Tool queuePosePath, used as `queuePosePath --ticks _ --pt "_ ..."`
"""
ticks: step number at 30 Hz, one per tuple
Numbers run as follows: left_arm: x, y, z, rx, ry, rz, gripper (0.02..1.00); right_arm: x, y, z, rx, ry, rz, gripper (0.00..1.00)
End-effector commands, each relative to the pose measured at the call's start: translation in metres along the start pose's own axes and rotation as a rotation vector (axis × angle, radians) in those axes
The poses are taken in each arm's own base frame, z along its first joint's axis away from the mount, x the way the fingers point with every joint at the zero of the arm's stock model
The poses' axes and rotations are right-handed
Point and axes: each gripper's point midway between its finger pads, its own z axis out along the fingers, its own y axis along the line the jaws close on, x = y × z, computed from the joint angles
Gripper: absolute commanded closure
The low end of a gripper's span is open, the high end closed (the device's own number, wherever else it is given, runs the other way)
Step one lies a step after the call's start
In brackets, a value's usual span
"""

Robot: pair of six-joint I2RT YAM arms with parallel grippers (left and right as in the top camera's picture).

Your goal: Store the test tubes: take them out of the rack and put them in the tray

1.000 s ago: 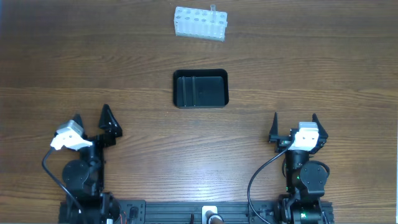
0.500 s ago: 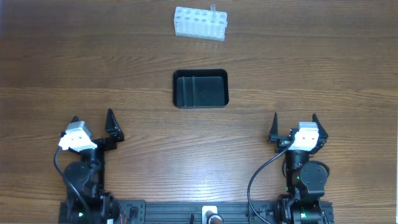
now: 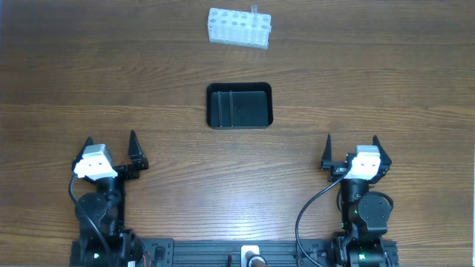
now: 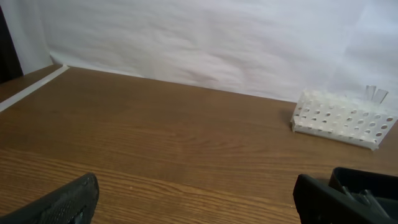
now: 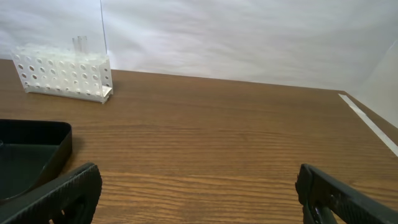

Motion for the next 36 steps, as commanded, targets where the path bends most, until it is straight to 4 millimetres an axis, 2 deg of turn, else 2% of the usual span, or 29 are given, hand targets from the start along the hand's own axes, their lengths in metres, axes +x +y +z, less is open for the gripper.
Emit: queuePosePath --ticks 1,29,33,36 --pt "0.001 0.000 0.000 0.005 -0.001 0.017 0.020 0.001 0.000 0.000 0.000 0.000 0.000 0.007" --pt "0.001 0.000 0.000 0.005 -0.001 0.017 0.020 -0.002 0.000 0.000 -0.004 -0.013 0.006 0.009" --pt "0.001 0.000 0.000 0.005 -0.001 0.017 0.020 -0.019 0.029 -0.005 -0.178 -0.064 0.026 0.012" --pt "0.001 0.000 0.000 0.005 -0.001 0.017 0.020 -0.045 0.034 -0.013 -0.225 -0.118 0.024 0.007"
